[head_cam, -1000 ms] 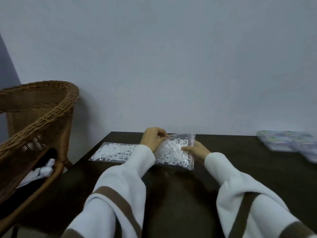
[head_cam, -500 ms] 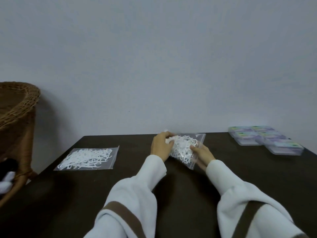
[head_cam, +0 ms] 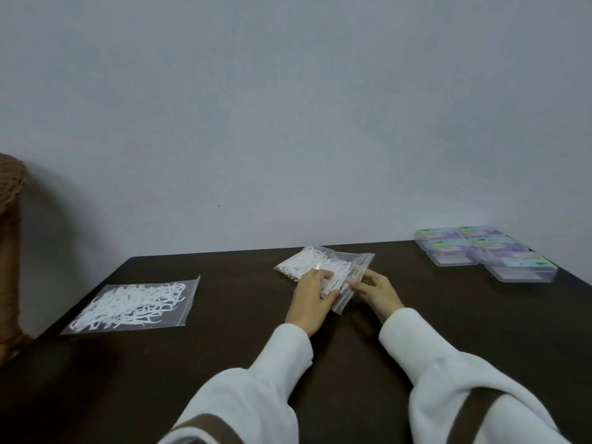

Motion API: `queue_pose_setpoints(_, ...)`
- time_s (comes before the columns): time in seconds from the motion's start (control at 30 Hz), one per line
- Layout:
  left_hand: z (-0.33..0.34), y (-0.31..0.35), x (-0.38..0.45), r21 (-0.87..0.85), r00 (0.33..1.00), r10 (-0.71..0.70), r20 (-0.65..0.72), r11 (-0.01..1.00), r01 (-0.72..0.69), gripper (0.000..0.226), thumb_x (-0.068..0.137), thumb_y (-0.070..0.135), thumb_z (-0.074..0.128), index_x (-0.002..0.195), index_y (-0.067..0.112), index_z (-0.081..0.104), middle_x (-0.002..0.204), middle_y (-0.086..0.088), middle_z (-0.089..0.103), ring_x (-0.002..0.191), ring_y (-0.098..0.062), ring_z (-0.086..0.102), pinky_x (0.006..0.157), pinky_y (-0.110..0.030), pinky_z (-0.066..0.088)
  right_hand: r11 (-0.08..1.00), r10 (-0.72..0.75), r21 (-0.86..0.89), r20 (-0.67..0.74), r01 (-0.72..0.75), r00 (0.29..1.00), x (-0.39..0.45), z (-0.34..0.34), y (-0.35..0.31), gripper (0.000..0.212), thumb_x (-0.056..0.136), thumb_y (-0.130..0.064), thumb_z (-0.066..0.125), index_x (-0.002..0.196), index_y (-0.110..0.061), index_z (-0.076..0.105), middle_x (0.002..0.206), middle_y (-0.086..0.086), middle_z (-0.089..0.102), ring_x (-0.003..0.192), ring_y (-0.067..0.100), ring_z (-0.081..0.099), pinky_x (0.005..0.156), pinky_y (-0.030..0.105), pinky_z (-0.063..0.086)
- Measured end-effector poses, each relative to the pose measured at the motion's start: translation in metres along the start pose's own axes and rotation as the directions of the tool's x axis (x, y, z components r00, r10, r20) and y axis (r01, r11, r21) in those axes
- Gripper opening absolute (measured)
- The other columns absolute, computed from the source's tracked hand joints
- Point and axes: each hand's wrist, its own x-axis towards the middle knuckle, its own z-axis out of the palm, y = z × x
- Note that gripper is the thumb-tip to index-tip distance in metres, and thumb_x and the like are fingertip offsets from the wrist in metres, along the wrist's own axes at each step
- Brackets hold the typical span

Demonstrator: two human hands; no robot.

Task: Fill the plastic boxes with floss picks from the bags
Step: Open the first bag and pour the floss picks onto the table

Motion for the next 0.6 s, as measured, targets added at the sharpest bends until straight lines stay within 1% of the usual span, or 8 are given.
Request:
queue_pose_setpoints(0.07,0.002,0.001,-0.001,0.122,0.998,0.04,-0.052,0.992,-0.034,0.029,0.091,0.027,0.059,0.119,0.021,0.055,0.12,0.005,0.054,0.114,-0.011,0.046,0.098,-0.028,0.039,0.997,-0.018,0.07,-0.015,0.019,1.0,-0.001,-0.004,0.002,0.024,0.085,0.01,0.053,0.102,-0.006,0.061,0.093,0.01,0.068,0.077,0.012,0.068,0.07,0.02,0.056)
queue_pose_setpoints(0.13,0.005,0.002,-0.001,0.291,0.986,0.123,-0.115,0.953,-0.085,0.026,0.093,0.029,0.056,0.118,0.025,0.055,0.119,0.008,0.054,0.114,-0.01,0.042,0.097,-0.025,0.031,0.995,-0.015,0.101,-0.036,0.019,0.999,-0.001,-0.008,0.002,0.024,0.086,0.01,0.053,0.106,-0.002,0.058,0.089,0.01,0.067,0.073,0.01,0.069,0.066,0.017,0.056)
queue_pose_setpoints(0.17,0.006,0.003,-0.003,0.325,0.977,0.166,-0.133,0.939,-0.115,0.024,0.093,0.028,0.055,0.116,0.026,0.056,0.117,0.009,0.054,0.113,-0.01,0.042,0.096,-0.026,0.03,0.994,-0.02,0.105,-0.043,0.025,0.999,-0.002,-0.01,0.002,0.022,0.086,0.01,0.053,0.104,0.0,0.058,0.088,0.011,0.066,0.07,0.009,0.069,0.064,0.017,0.056)
queue_pose_setpoints(0.23,0.01,0.007,-0.004,0.26,0.968,0.209,-0.14,0.951,-0.168,0.019,0.092,0.021,0.056,0.111,0.024,0.059,0.109,0.008,0.056,0.104,-0.01,0.046,0.094,-0.027,0.036,0.994,-0.025,0.107,-0.061,0.031,0.998,-0.003,-0.012,0.002,0.016,0.085,0.011,0.054,0.095,-0.001,0.059,0.085,0.012,0.066,0.066,0.008,0.069,0.061,0.017,0.056)
queue_pose_setpoints(0.33,0.014,0.012,-0.007,0.09,0.972,0.188,-0.143,0.98,-0.177,0.013,0.092,0.019,0.057,0.104,0.02,0.06,0.096,0.009,0.056,0.09,-0.007,0.05,0.084,-0.026,0.045,0.996,-0.031,0.078,-0.073,0.037,0.997,-0.005,-0.012,0.002,0.014,0.083,0.01,0.057,0.088,-0.002,0.061,0.081,0.013,0.067,0.063,0.008,0.069,0.06,0.017,0.056)
queue_pose_setpoints(0.47,0.018,0.013,-0.008,0.003,0.979,0.167,-0.119,0.986,-0.168,0.012,0.093,0.029,0.057,0.1,0.02,0.061,0.093,0.008,0.058,0.085,-0.005,0.051,0.076,-0.019,0.045,0.998,-0.067,-0.008,-0.065,0.067,0.996,-0.005,-0.012,0.004,0.009,0.081,0.006,0.062,0.085,-0.001,0.063,0.08,0.012,0.067,0.067,0.01,0.068,0.061,0.015,0.055)
queue_pose_setpoints(0.53,0.017,0.014,-0.007,-0.078,0.985,0.122,-0.12,0.988,-0.132,0.014,0.092,0.029,0.059,0.099,0.018,0.064,0.091,0.006,0.06,0.081,-0.005,0.054,0.071,-0.013,0.044,0.996,-0.085,-0.036,-0.05,0.084,0.995,-0.005,-0.012,0.004,0.007,0.082,0.005,0.062,0.083,-0.002,0.063,0.079,0.011,0.067,0.069,0.011,0.067,0.061,0.015,0.054)
queue_pose_setpoints(0.6,0.017,0.015,-0.007,-0.164,0.989,0.062,-0.131,0.983,-0.083,0.013,0.09,0.028,0.062,0.097,0.018,0.067,0.089,0.006,0.063,0.077,-0.003,0.056,0.068,-0.009,0.043,0.995,-0.095,-0.047,-0.043,0.093,0.995,-0.004,-0.013,0.005,0.007,0.083,0.003,0.061,0.084,-0.004,0.063,0.078,0.009,0.067,0.067,0.01,0.067,0.061,0.015,0.054)
